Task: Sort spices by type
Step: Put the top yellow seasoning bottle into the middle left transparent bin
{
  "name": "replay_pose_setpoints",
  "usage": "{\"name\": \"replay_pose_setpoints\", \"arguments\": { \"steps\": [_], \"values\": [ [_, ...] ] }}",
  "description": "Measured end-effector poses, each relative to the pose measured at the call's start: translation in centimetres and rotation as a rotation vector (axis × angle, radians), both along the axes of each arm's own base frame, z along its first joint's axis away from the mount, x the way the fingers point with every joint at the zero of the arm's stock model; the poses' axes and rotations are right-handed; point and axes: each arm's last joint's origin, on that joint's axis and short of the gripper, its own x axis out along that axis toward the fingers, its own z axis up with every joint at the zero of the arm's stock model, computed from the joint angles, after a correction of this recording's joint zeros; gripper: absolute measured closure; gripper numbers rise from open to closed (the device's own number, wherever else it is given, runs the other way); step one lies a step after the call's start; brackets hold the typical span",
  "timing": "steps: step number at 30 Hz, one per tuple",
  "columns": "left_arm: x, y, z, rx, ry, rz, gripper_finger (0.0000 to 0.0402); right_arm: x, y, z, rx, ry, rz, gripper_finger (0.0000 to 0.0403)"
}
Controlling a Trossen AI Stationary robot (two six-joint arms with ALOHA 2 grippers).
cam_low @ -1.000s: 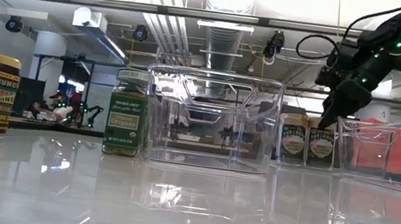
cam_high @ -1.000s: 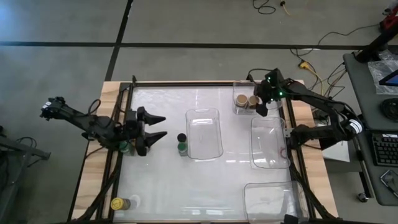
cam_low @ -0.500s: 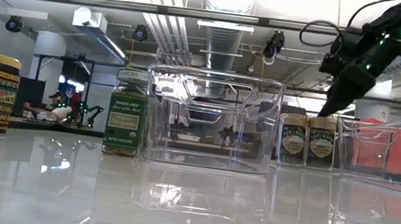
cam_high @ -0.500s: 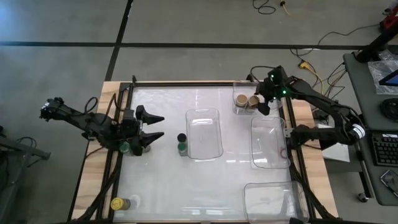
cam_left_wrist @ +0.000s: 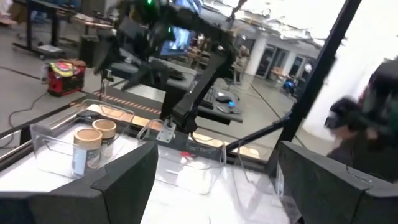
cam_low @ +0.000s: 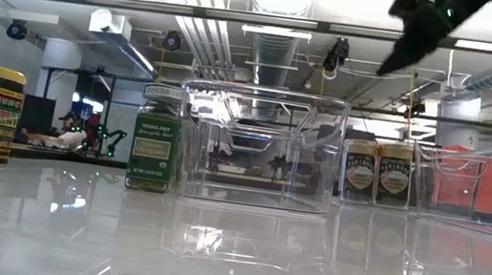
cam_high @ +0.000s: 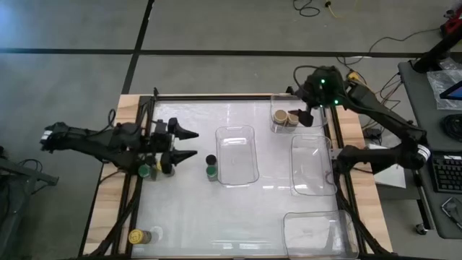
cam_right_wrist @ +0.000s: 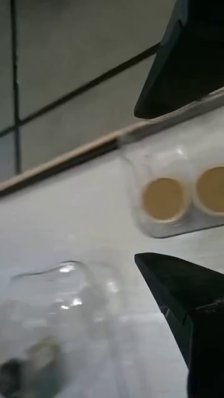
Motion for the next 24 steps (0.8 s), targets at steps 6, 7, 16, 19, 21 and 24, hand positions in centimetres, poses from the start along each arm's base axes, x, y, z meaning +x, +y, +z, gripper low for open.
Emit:
{"name": "replay_pose_setpoints", "arguments": {
  "steps": [6,7,16,19,21,24],
  "values": [
    [-0.1,2.0,-0.1,0.042,0.015,0.035,0.0086,2.4,1.1,2.5,0.011,-0.105,-0.02,0.0041],
    [-0.2,2.2,-0.1,0.043,0.016,0.049,0.0086,2.7,1.3,2.8,0.016,-0.128,-0.021,0.0041],
    [0.7,1.9,-1.4,-0.049,0.123,0.014,0.0086,6.6,3.9,3.4,0.033,-0.171,0.014,0.0041],
    [1.5,1.7,-2.1,-0.087,0.167,-0.023,0.0086,8.2,4.6,3.5,0.045,-0.195,0.031,0.0041],
    [1.7,1.7,-2.4,-0.054,0.194,-0.077,0.0086,9.4,5.1,3.5,0.052,-0.199,0.044,0.0041],
    [1.7,1.7,-2.4,-0.034,0.235,-0.061,0.0086,11.3,6.3,3.2,0.084,-0.181,0.085,0.0042]
  ]
}}
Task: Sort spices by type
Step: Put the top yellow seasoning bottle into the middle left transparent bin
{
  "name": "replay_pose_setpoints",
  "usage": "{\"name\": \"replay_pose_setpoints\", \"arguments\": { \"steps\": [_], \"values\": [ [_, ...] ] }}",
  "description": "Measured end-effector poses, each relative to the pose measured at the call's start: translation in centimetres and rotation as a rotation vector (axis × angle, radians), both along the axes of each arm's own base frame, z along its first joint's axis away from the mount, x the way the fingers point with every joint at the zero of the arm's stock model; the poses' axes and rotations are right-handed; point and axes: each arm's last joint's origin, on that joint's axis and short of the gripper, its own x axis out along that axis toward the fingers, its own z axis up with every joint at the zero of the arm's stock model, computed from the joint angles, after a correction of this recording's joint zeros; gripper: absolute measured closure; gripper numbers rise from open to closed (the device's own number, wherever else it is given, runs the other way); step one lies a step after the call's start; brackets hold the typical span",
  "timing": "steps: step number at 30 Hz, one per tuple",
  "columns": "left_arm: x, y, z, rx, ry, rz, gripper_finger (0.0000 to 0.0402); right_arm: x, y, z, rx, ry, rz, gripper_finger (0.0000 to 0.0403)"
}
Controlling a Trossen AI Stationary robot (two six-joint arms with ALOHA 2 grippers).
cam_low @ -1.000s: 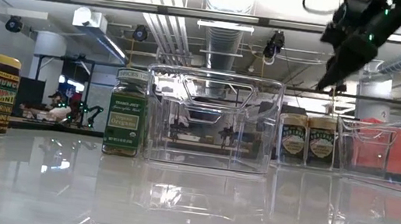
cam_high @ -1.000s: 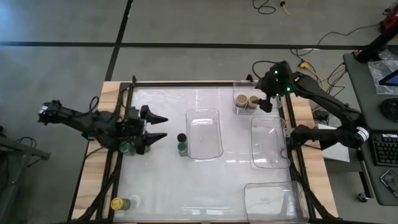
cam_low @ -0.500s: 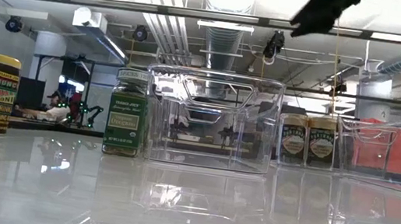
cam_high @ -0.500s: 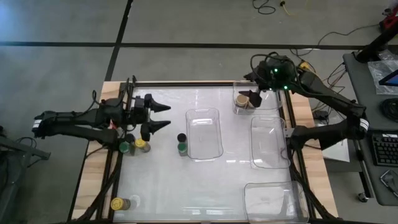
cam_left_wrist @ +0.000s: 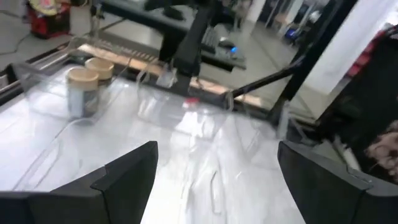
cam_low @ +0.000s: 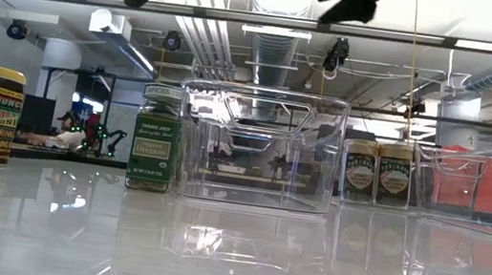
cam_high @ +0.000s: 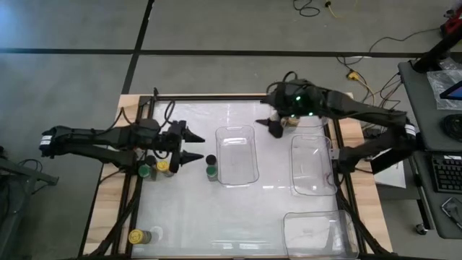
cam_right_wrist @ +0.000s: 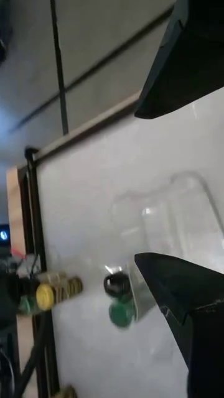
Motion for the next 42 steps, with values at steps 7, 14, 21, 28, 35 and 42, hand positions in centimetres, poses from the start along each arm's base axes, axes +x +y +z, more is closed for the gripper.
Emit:
{"name": "replay_pose_setpoints", "arguments": {
  "steps": [7,14,21,28,35,42],
  "values": [
    [-0.6,-0.2,0.1,-0.102,0.169,-0.026,0.0086,5.3,4.9,-1.0,0.074,0.04,0.076,0.0042],
    [-1.2,-0.2,-0.3,-0.079,0.292,-0.041,0.0086,9.3,9.7,-2.9,0.132,0.089,0.103,0.0042],
    [-1.6,-0.3,-1.3,-0.071,0.415,-0.04,0.0089,12.6,11.8,-4.0,0.13,0.111,0.129,0.0042],
    [-4.0,-1.2,-0.7,-0.044,0.687,0.018,0.0092,14.4,12.1,-3.4,0.093,0.102,0.162,0.0042],
    [-6.5,-1.3,-0.7,-0.251,0.955,0.271,0.0092,15.2,11.4,-4.1,0.06,0.121,0.169,0.0042],
    [-5.3,-1.4,-1.9,-0.338,1.027,0.384,0.0082,15.6,11.0,-4.8,0.003,0.147,0.211,0.0042]
  ]
}}
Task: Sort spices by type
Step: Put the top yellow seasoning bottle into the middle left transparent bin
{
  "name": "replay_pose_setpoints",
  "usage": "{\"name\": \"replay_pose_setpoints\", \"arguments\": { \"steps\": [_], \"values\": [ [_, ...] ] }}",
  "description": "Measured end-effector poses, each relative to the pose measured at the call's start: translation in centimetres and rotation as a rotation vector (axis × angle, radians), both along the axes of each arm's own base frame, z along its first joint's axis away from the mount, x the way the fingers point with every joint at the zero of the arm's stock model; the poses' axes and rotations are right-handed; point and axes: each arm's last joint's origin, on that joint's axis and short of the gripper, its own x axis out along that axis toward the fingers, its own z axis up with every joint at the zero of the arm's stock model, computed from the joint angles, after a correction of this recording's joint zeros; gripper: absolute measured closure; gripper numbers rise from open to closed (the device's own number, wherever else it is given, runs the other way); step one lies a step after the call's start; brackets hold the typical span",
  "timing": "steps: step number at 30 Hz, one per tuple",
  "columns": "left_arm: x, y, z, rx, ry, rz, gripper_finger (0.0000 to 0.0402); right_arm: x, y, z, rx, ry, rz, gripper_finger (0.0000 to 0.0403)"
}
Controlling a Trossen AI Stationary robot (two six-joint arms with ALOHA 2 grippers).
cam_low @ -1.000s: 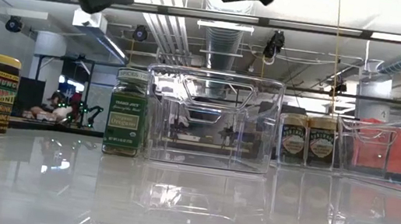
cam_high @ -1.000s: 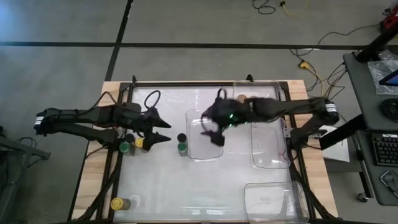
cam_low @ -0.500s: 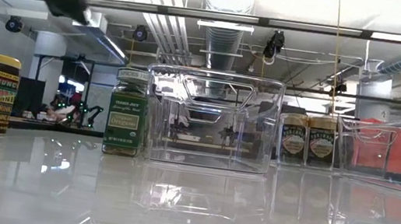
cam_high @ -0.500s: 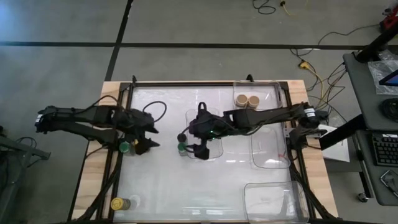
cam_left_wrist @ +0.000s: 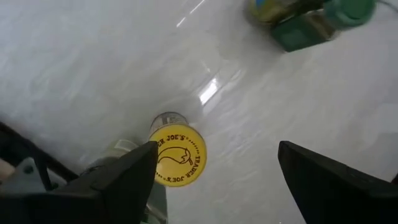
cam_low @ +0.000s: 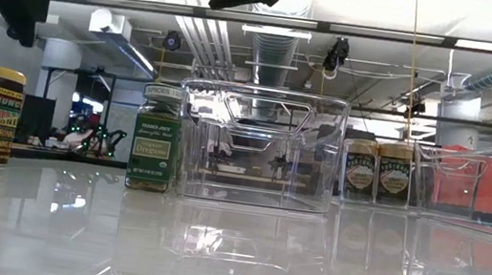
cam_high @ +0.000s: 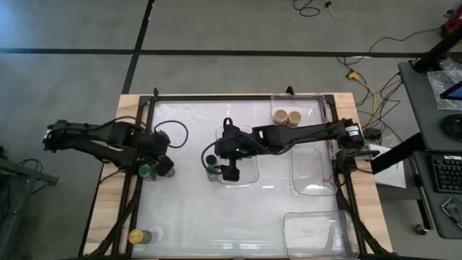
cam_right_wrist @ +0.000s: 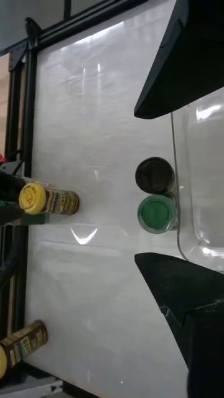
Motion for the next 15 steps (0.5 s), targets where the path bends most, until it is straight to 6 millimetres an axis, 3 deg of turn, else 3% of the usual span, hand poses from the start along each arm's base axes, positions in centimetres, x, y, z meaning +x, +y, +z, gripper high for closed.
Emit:
{"name": "replay_pose_setpoints", "arguments": {
  "steps": [5,15],
  "values": [
    [0.8,0.0,-1.7,-0.006,0.141,0.081,0.0063,-0.1,-0.1,0.2,-0.001,-0.003,0.022,0.0042],
    [1.2,0.3,-3.0,-0.023,0.209,0.181,0.0059,-0.3,-0.1,0.4,-0.006,-0.002,0.037,0.0042]
  ]
}}
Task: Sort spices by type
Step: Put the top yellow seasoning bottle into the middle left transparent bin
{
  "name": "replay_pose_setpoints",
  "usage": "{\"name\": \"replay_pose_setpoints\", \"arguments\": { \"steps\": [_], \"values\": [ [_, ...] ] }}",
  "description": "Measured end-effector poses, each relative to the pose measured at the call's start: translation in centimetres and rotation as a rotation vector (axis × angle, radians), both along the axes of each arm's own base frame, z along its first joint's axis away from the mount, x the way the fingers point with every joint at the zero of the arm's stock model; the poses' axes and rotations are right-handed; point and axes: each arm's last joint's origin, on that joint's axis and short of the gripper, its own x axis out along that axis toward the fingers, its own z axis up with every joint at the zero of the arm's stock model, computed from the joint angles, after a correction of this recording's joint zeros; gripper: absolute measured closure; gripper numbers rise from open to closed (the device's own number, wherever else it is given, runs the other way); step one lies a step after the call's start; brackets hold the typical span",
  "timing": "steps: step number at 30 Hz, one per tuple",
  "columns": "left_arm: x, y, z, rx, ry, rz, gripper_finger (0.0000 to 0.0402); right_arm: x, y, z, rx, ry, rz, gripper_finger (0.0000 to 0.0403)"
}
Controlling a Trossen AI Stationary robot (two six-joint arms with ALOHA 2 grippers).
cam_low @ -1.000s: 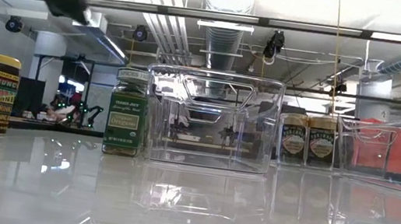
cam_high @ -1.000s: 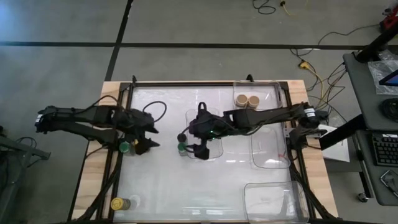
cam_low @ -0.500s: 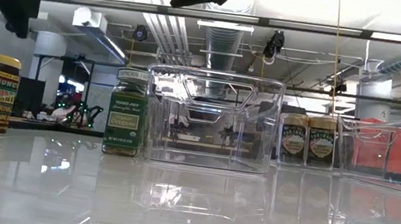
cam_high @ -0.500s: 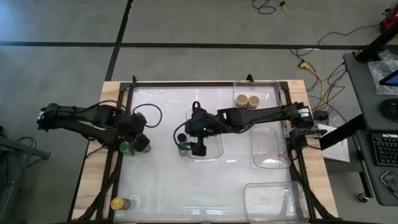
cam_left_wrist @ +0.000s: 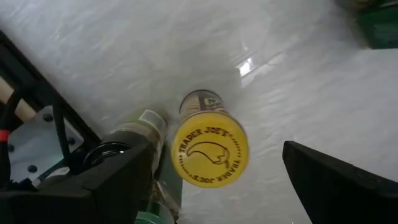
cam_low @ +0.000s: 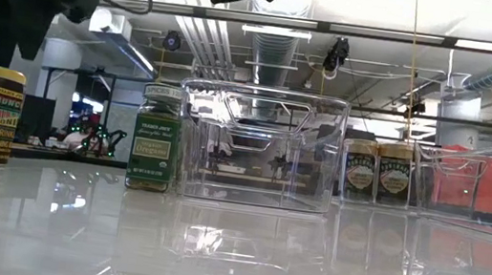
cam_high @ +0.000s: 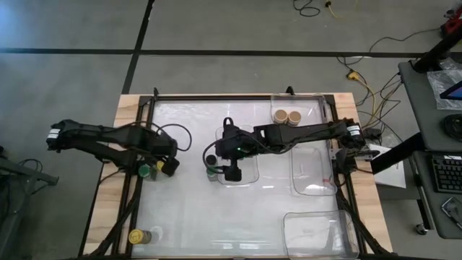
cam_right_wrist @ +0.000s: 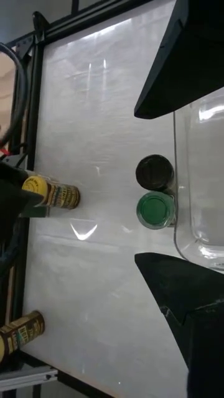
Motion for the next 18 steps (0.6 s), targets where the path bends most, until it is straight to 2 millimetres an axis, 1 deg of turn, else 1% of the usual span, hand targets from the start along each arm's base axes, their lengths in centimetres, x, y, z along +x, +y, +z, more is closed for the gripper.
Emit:
{"name": "replay_pose_setpoints", "arguments": {
  "steps": [7,13,18],
  "values": [
    [0.3,0.1,-1.8,-0.022,0.078,0.038,0.0059,-0.1,0.0,-0.1,-0.001,0.015,-0.001,0.0042],
    [1.0,0.0,-2.2,-0.025,0.062,0.052,0.0059,-0.1,0.0,-0.1,-0.001,0.015,0.0,0.0042],
    [1.6,0.0,-3.0,-0.024,0.112,0.081,0.007,-0.1,0.0,-0.1,-0.001,0.015,0.0,0.0042]
  ]
}}
